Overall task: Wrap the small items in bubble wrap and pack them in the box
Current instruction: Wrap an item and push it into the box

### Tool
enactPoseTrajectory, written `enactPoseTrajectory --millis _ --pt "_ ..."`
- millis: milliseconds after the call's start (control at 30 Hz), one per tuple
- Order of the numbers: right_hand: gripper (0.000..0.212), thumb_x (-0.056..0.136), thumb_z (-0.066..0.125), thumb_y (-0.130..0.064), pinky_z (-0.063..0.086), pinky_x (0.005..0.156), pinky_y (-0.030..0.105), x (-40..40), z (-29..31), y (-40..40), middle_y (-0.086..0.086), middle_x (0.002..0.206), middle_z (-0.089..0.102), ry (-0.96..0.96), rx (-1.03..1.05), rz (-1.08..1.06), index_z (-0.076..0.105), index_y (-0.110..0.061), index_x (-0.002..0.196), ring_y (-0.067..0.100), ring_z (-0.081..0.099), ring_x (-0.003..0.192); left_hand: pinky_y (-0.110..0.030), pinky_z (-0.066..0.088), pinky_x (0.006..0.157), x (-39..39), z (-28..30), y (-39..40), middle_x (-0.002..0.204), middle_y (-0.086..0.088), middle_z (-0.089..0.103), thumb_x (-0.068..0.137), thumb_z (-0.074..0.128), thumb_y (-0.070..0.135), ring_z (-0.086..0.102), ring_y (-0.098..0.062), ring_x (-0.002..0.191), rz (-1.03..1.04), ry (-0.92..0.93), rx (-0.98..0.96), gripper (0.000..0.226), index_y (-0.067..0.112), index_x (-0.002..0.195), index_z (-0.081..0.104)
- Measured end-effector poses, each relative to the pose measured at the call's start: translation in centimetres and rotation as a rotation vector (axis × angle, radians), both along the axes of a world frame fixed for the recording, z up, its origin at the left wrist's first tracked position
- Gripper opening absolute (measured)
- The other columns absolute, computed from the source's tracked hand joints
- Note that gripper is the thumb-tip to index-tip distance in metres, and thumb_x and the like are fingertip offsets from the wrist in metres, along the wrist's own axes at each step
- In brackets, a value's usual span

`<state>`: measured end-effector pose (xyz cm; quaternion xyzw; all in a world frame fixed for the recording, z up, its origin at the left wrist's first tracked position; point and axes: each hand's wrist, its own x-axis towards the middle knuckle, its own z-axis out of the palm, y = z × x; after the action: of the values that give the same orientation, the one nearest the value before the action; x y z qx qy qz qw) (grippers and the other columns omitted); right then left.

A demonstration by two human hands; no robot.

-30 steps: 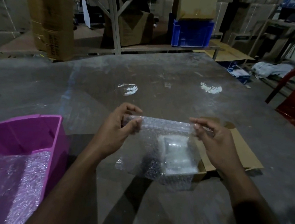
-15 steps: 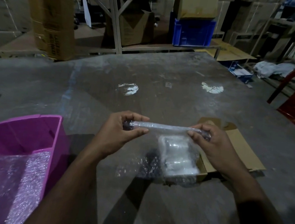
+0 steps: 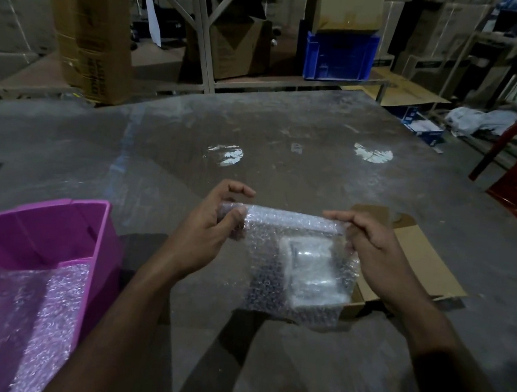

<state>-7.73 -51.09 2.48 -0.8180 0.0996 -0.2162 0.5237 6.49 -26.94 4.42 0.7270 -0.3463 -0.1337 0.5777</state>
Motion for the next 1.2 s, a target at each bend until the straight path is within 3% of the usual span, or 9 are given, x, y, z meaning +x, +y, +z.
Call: enactPoseTrajectory --millis 133,300,400,567,800,867,1000,1100,1200 --pt "0.025 0.091 0.073 -0.037 0.058 0.069 0.053 0.0 -0.2 0.3 0.004 0.109 0.058 0.097 -0.012 0.056 0.069 -0.041 0.115 0.037 0.064 0.087 -0.03 0.053 0.072 -0.2 0.4 0.0 0.106 -0.009 0.071 0.106 0.046 0.006 0.058 -0.014 0.079 -0.007 0.046 -0.048 0.037 0.029 0.105 0.075" --pt "0.007 0.091 0.066 -0.037 0.051 0.077 0.021 0.5 -0.4 -0.2 0.001 0.1 0.063 0.037 -0.103 0.017 0.072 -0.035 0.094 0.009 0.065 0.092 -0.032 0.057 0.078 -0.6 0.7 0.4 0.102 0.0 0.077 0.085 0.078 0.02 0.072 -0.021 0.085 -0.021 0.039 0.011 0.025 0.024 0.11 0.075" --pt "0.027 0.09 0.054 -0.05 0.043 0.086 0.026 0.6 -0.6 -0.8 -0.003 0.103 0.055 0.087 -0.23 0.044 0.071 -0.03 0.097 0.011 0.054 0.104 -0.03 0.054 0.068 -0.4 0.4 0.4 0.096 0.0 0.077 0.077 0.085 0.026 0.068 -0.015 0.075 0.039 0.001 0.034 0.023 0.024 0.099 0.077" --pt "0.025 0.1 0.057 -0.033 0.047 0.088 0.031 0.1 -0.3 -0.8 -0.011 0.095 0.068 0.076 -0.2 0.064 0.067 -0.045 0.119 0.004 0.062 0.1 -0.021 0.049 0.073 0.6 -0.2 0.4 0.088 0.005 0.066 0.073 0.084 0.04 0.065 -0.01 0.083 0.161 -0.28 0.076 0.014 0.035 0.074 0.071" --pt "0.044 0.106 0.043 -0.008 0.052 0.098 0.051 0.1 -0.2 -0.8 0.004 0.111 0.068 0.085 -0.067 0.09 0.072 -0.04 0.115 0.015 0.065 0.108 -0.027 0.048 0.064 0.5 0.0 0.5 0.074 0.004 0.065 0.09 0.075 0.023 0.056 -0.007 0.068 0.121 -0.111 0.043 0.006 0.021 0.095 0.074" --pt "0.038 0.107 0.044 -0.015 0.052 0.096 0.051 0.1 -0.1 -0.7 0.002 0.111 0.067 0.089 -0.079 0.09 0.072 -0.04 0.115 0.019 0.064 0.107 -0.027 0.05 0.067 0.4 0.1 0.5 0.077 0.014 0.064 0.099 0.062 0.017 0.055 -0.004 0.07 0.082 -0.098 0.042 0.011 0.019 0.104 0.071" --pt "0.016 0.095 0.066 -0.033 0.053 0.079 0.023 -0.2 0.8 0.2 -0.006 0.108 0.061 0.104 -0.044 0.117 0.071 -0.035 0.109 0.005 0.066 0.098 -0.019 0.047 0.063 -0.2 0.2 0.2 0.077 0.026 0.062 0.107 0.047 0.013 0.052 0.001 0.068 0.04 -0.083 0.058 0.024 0.015 0.109 0.07" --pt "0.024 0.083 0.074 -0.041 0.054 0.074 0.02 -0.1 0.9 0.0 -0.003 0.102 0.06 0.108 -0.11 0.08 0.072 -0.032 0.105 0.003 0.066 0.09 -0.021 0.048 0.064 -0.2 0.4 0.3 0.095 0.012 0.065 0.106 0.046 0.027 0.055 -0.004 0.07 0.013 -0.073 0.082 0.026 0.021 0.107 0.071" --pt "0.024 0.088 0.06 -0.056 0.046 0.072 0.026 0.3 0.4 -0.6 0.0 0.093 0.06 0.124 -0.252 0.043 0.072 -0.035 0.091 0.005 0.06 0.085 -0.021 0.05 0.064 -0.3 0.5 0.4 0.101 -0.002 0.067 0.09 0.071 0.033 0.062 -0.007 0.075 -0.014 -0.042 0.124 0.015 0.022 0.1 0.07"
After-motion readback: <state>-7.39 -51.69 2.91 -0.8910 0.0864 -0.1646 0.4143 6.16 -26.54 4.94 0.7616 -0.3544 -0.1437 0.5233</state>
